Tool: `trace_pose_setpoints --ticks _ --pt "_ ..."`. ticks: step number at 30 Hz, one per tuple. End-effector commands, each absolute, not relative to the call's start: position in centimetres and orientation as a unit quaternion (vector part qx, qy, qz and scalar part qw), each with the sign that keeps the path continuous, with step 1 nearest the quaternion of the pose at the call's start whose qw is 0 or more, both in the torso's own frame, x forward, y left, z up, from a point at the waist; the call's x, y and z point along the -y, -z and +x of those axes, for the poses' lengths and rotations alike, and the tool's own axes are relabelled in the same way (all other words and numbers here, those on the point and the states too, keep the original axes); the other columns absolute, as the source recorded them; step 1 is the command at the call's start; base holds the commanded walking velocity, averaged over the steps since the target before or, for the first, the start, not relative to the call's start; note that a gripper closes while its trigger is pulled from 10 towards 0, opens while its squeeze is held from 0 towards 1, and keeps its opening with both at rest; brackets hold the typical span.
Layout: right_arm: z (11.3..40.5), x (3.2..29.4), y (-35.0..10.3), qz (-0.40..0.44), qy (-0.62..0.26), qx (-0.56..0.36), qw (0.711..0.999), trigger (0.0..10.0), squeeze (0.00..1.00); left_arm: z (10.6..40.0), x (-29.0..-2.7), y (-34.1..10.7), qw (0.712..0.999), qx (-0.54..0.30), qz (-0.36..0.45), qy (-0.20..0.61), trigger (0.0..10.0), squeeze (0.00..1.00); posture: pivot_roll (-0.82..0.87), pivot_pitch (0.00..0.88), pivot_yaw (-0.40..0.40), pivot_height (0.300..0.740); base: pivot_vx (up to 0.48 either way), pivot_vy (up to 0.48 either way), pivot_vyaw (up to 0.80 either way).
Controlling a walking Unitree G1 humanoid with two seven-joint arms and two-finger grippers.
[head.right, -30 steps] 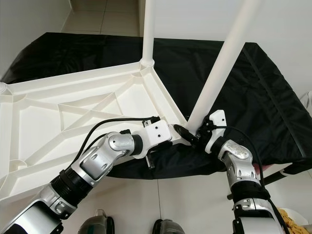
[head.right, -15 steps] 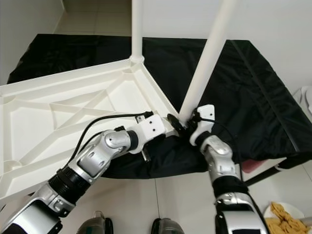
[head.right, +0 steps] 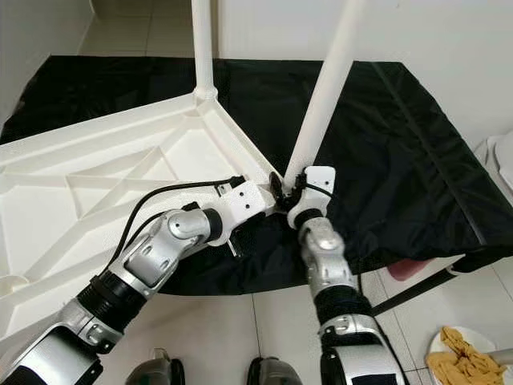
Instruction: Building children table
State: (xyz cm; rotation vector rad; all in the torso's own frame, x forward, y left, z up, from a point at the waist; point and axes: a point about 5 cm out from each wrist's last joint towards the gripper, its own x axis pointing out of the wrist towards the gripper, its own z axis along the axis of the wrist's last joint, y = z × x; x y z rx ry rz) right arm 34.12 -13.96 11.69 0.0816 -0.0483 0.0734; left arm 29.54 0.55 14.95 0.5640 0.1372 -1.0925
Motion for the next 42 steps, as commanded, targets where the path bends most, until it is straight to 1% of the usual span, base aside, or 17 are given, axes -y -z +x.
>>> trace_pose_setpoints --ticks 1,3,4,6,7,8,9,22,23,24,25,28,29,30,34,37,42 --pt "33.5 17.1 -9.2 0.057 0.071 -0.044 0.995 0.0 0.0 27.8 1.8 -17.1 0.775 0.0 0.252 0.58 10.0 0.0 0.05 0.071 -0.03 0.74 0.0 0.0 0.0" --pt "33.4 16.6 -9.2 0.058 0.067 -0.041 0.995 0.0 0.0 27.8 1.7 -17.1 0.775 0.0 0.252 0.58 10.0 0.0 0.05 0.07 -0.031 0.74 0.0 0.0 0.0" --pt "33.4 16.2 -9.1 0.064 0.059 -0.043 0.995 3.1 0.0 27.8 1.7 -17.1 0.775 0.0 0.252 0.58 10.0 0.0 0.05 0.07 -0.031 0.74 0.0 0.0 0.0" --pt "33.4 16.2 -9.1 0.064 0.059 -0.043 0.995 3.1 0.0 27.8 1.7 -17.1 0.775 0.0 0.252 0.58 10.0 0.0 0.05 0.07 -0.031 0.74 0.0 0.0 0.0" --pt "33.4 16.1 -9.1 0.064 0.061 -0.042 0.995 10.0 0.0 27.8 1.7 -17.1 0.775 -0.001 0.251 0.58 10.0 0.0 0.05 0.07 -0.031 0.74 0.0 0.0 0.0" --pt "33.4 16.1 -9.1 0.064 0.061 -0.042 0.995 10.0 0.0 27.8 1.7 -17.1 0.775 -0.001 0.251 0.58 10.0 0.0 0.05 0.07 -0.031 0.74 0.0 0.0 0.0" --pt "33.6 16.4 -9.4 0.066 0.065 -0.037 0.995 10.0 0.0 27.8 1.6 -17.1 0.777 -0.008 0.242 0.582 10.0 1.0 0.05 0.068 -0.032 0.74 0.0 0.0 0.0" --pt "34.1 17.3 -10.6 0.067 0.062 -0.01 0.996 10.0 0.0 28.0 1.1 -17.9 0.777 -0.003 0.234 0.584 10.0 0.95 0.06 0.067 -0.041 0.74 0.0 0.0 0.0" --pt "34.0 17.1 -10.6 0.071 0.057 -0.009 0.996 10.0 0.0 28.1 1.0 -18.1 0.778 0.002 0.237 0.581 10.0 0.2 0.06 0.066 -0.042 0.74 0.0 0.0 0.0" --pt "34.0 17.1 -10.6 0.071 0.057 -0.009 0.996 10.0 0.0 28.1 1.0 -18.1 0.778 0.002 0.237 0.581 10.0 0.2 0.06 0.066 -0.042 0.74 0.0 0.0 0.0" --pt "34.0 17.0 -10.6 0.071 0.055 -0.007 0.996 10.0 0.77 28.2 0.8 -18.3 0.782 0.004 0.238 0.577 10.0 0.0 0.06 0.066 -0.042 0.74 0.0 0.0 0.0" --pt "34.0 16.8 -10.7 0.07 0.053 -0.006 0.996 10.0 0.76 28.4 0.6 -18.4 0.786 0.005 0.237 0.571 10.0 0.0 0.06 0.066 -0.042 0.74 0.0 0.0 0.0" --pt "34.0 16.7 -10.7 0.068 0.053 -0.005 0.996 10.0 0.44 28.8 0.2 -18.5 0.794 0.005 0.235 0.561 10.0 0.0 0.06 0.066 -0.042 0.74 0.0 0.0 0.0" --pt "34.0 16.7 -10.7 0.065 0.053 -0.004 0.996 10.0 0.0 29.3 -0.3 -18.7 0.802 0.007 0.233 0.55 10.0 0.0 0.06 0.066 -0.042 0.74 0.0 0.0 0.0" --pt "34.0 16.7 -10.7 0.062 0.052 -0.002 0.997 10.0 0.0 30.1 -1.2 -19.1 0.819 0.01 0.228 0.526 10.0 0.0 0.05 0.065 -0.044 0.74 0.0 0.0 0.0" --pt "33.9 16.7 -11.0 0.061 0.047 0.01 0.997 10.0 0.0 31.2 -2.2 -19.8 0.852 0.024 0.2 0.484 10.0 0.0 0.05 0.071 -0.051 0.74 0.0 0.0 0.0" --pt "33.8 16.6 -11.3 0.056 0.035 0.025 0.998 10.0 0.0 31.3 -1.9 -20.4 0.872 0.052 0.169 0.456 10.0 0.0 0.04 0.081 -0.054 0.74 0.0 0.0 0.0"
